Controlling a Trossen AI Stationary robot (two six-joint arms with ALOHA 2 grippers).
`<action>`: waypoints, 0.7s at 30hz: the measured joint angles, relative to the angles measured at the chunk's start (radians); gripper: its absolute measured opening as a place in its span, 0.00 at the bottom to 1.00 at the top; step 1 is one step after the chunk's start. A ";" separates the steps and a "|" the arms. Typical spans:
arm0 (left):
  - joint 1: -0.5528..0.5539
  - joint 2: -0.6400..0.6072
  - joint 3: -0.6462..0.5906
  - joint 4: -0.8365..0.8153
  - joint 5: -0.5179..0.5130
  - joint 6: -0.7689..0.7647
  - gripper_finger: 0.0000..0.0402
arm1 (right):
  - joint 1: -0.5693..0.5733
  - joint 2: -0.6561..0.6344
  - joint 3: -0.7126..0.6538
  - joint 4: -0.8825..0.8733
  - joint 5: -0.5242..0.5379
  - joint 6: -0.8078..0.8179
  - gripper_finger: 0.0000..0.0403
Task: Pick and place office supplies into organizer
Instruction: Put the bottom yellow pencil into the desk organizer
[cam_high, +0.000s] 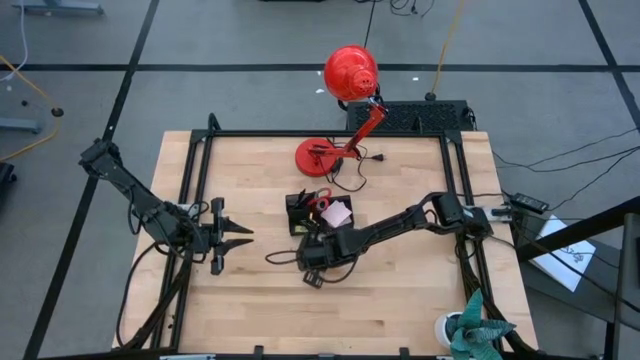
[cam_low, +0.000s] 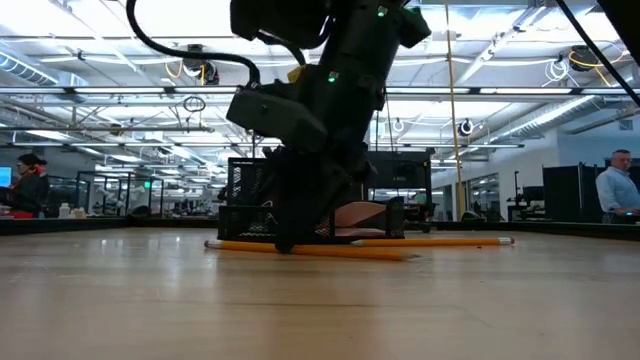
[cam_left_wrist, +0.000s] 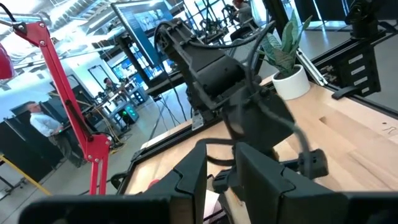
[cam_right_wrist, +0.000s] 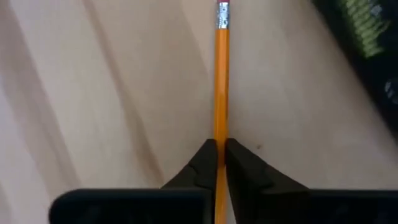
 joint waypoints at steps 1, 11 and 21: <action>0.000 0.000 0.000 0.000 0.000 0.000 0.23 | 0.007 0.000 -0.001 -0.001 -0.005 0.007 0.04; 0.000 0.000 0.000 0.000 0.000 -0.016 0.23 | 0.087 -0.003 -0.106 0.003 -0.071 0.133 0.06; 0.000 0.000 0.000 0.000 0.000 -0.019 0.23 | 0.137 -0.005 -0.130 0.057 -0.100 0.188 0.09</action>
